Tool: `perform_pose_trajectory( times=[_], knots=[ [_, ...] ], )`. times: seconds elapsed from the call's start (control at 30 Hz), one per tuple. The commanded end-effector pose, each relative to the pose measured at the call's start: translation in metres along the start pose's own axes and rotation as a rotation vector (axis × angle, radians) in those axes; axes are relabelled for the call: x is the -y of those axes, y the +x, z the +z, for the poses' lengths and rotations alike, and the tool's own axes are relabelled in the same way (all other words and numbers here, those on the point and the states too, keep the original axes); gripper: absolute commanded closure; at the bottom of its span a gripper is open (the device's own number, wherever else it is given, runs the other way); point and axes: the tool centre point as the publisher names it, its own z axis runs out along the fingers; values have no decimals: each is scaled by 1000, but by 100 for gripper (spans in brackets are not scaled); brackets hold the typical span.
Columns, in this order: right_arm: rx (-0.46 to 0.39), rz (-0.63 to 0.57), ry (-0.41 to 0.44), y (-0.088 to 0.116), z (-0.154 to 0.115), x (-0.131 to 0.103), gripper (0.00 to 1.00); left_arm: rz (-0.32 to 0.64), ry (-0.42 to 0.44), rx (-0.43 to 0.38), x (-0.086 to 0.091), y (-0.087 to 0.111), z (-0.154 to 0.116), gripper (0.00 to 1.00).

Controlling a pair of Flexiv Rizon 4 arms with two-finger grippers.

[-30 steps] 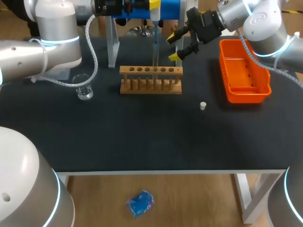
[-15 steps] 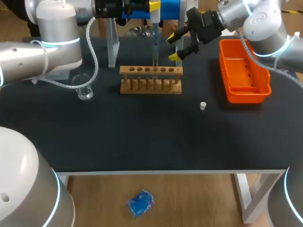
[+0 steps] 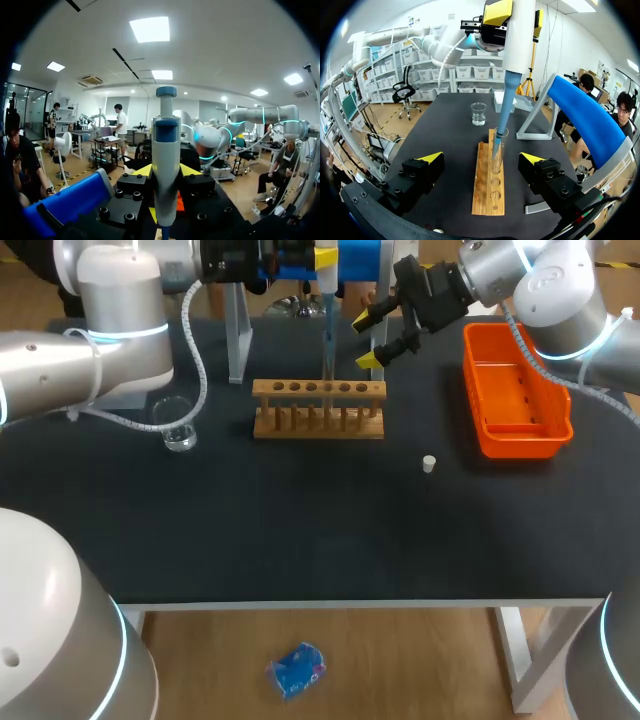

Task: Invert the test tube, pick up the pipette, mount the tip to pipette, aspirate from beaker and dispense into the tube, eject the tip, return the pipette, and cap with the stopper.

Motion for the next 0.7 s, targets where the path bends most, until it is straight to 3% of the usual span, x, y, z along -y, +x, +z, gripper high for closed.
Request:
perform_pose_trajectory(
  times=[0.03,0.7],
  knots=[
    [-1,0,2,0,0,0,0,1,6,0,-2,-1,0,100],
    [-1,0,2,0,0,0,0,6,4,-4,-1,1,3,100]
  ],
)
